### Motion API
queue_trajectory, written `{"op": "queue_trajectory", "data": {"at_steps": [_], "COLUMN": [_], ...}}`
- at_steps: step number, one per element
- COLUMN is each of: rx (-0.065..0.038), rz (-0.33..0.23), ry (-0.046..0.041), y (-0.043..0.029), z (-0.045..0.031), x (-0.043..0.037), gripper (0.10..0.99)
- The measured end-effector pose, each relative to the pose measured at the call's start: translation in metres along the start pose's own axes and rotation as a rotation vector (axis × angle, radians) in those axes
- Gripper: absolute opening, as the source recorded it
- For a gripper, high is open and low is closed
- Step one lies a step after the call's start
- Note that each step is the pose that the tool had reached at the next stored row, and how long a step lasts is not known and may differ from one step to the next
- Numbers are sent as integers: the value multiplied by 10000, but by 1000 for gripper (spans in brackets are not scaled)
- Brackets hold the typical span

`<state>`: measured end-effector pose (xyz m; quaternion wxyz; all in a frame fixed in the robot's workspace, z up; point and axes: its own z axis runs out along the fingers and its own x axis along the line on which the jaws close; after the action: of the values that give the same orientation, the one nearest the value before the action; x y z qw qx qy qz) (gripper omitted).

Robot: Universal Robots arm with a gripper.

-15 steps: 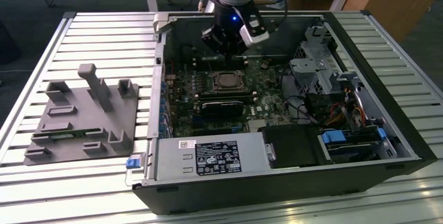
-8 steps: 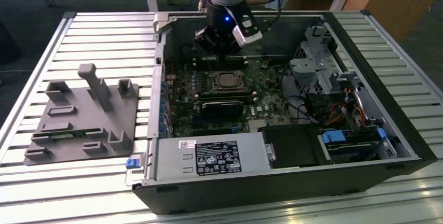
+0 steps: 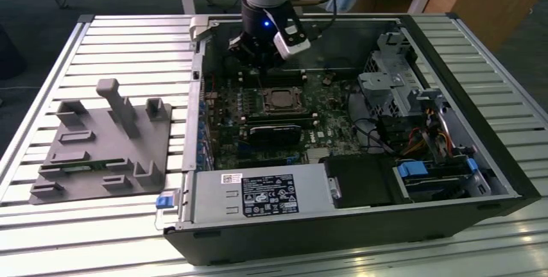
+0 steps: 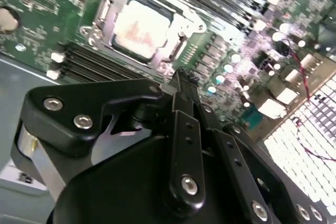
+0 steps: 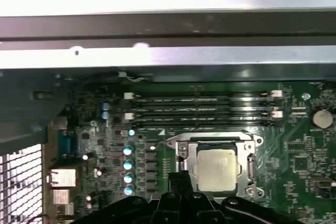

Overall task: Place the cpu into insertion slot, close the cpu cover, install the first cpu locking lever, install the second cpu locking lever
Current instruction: 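Install the first cpu locking lever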

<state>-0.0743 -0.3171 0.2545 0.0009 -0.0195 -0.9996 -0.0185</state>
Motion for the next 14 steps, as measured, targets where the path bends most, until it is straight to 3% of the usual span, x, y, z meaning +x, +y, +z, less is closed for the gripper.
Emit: {"op": "queue_trajectory", "data": {"at_steps": [7, 14], "rx": [-2, -16], "rz": [1, 0], "ry": [-5, -7], "y": [-3, 47], "z": [3, 5], "x": [156, 240], "gripper": [106, 106]}}
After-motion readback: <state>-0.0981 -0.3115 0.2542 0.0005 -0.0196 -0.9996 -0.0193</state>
